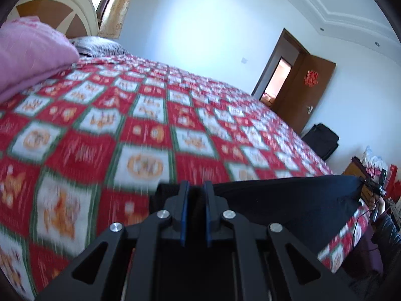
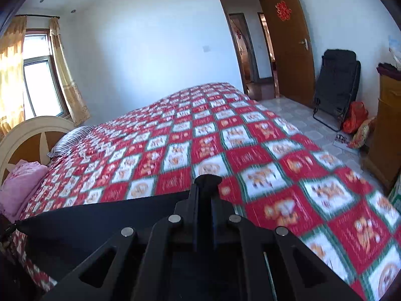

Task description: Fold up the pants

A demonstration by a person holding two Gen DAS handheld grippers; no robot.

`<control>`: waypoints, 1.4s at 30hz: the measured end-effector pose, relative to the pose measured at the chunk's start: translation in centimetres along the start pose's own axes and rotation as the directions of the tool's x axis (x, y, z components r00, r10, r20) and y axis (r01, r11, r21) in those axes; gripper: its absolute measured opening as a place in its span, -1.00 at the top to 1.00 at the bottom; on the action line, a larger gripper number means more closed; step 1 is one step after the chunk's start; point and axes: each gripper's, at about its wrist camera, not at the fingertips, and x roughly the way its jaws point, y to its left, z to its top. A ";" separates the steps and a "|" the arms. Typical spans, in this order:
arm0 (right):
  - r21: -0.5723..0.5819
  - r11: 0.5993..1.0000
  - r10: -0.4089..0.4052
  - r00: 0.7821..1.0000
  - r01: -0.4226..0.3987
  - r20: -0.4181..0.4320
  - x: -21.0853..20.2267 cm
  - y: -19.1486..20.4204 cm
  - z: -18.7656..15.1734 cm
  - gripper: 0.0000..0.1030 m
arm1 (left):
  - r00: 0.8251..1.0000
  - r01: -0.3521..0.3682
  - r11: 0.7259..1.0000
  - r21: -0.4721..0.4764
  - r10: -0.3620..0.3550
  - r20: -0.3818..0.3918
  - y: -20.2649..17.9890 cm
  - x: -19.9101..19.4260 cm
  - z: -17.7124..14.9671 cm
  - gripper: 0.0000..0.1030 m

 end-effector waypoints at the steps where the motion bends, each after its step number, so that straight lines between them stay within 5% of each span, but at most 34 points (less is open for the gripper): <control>1: 0.000 1.000 -0.003 1.000 0.003 -0.012 0.0 -0.3 -0.6 0.85 | 1.000 -0.008 1.000 0.008 0.008 -0.014 0.0 0.0 -0.9 0.77; 12: 0.021 1.000 -0.004 0.992 0.007 -0.123 -1.7 -2.3 -5.0 0.82 | 1.000 -0.025 0.999 0.030 0.025 -0.009 0.5 -1.7 -4.6 0.59; 16: 0.031 0.999 -0.005 0.995 0.008 -0.103 -3.8 -2.5 -5.0 0.22 | 0.999 -0.045 0.997 0.062 0.045 -0.012 0.6 -3.1 -5.5 0.44; 19: 0.019 1.000 -0.012 0.997 0.014 -0.077 -5.5 -2.4 -4.9 0.15 | 0.996 -0.091 0.993 0.071 0.092 -0.017 1.4 -4.1 -6.1 -0.01; 26: -0.042 0.997 0.059 0.998 -0.060 -0.018 -8.0 1.6 -4.2 0.15 | 0.977 -0.215 0.977 0.000 0.215 -0.001 4.6 -6.8 -6.6 -0.05; 30: -0.142 0.988 0.059 0.996 -0.068 -0.068 -6.8 7.5 -4.3 0.15 | 0.975 -0.218 0.976 -0.008 0.218 0.026 3.9 -7.8 -6.2 -0.09; 36: -0.403 0.879 0.166 0.957 -0.254 -0.239 -2.0 21.8 -9.1 0.15 | 0.981 -0.195 0.976 0.094 0.193 0.025 -0.4 -6.3 -5.8 -0.26; 42: -0.538 0.680 0.281 0.855 -0.498 -0.437 2.1 35.3 -16.6 0.15 | 0.988 -0.157 0.978 0.138 0.155 0.020 -3.6 -3.2 -5.3 -0.26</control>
